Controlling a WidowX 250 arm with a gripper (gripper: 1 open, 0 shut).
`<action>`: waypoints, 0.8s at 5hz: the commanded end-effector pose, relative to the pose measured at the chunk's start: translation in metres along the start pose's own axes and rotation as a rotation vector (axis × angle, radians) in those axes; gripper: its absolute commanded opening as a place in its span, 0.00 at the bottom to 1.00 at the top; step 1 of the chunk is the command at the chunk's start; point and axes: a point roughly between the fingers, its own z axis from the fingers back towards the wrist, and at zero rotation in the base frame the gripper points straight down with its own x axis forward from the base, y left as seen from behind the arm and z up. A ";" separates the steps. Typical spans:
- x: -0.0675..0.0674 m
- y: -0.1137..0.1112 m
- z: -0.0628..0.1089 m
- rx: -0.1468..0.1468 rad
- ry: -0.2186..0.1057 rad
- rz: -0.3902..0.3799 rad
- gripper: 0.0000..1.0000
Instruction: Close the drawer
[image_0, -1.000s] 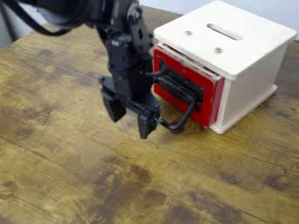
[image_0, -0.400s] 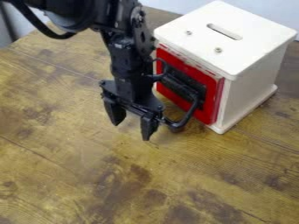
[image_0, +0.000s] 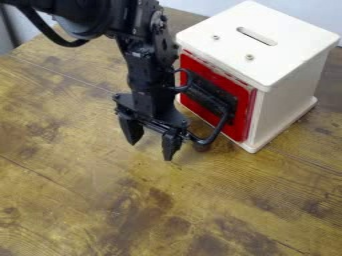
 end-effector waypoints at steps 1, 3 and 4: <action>0.012 -0.003 0.023 0.009 -0.071 0.017 1.00; 0.010 0.004 0.026 -0.009 -0.076 -0.115 1.00; 0.010 -0.002 0.028 -0.009 -0.075 -0.144 1.00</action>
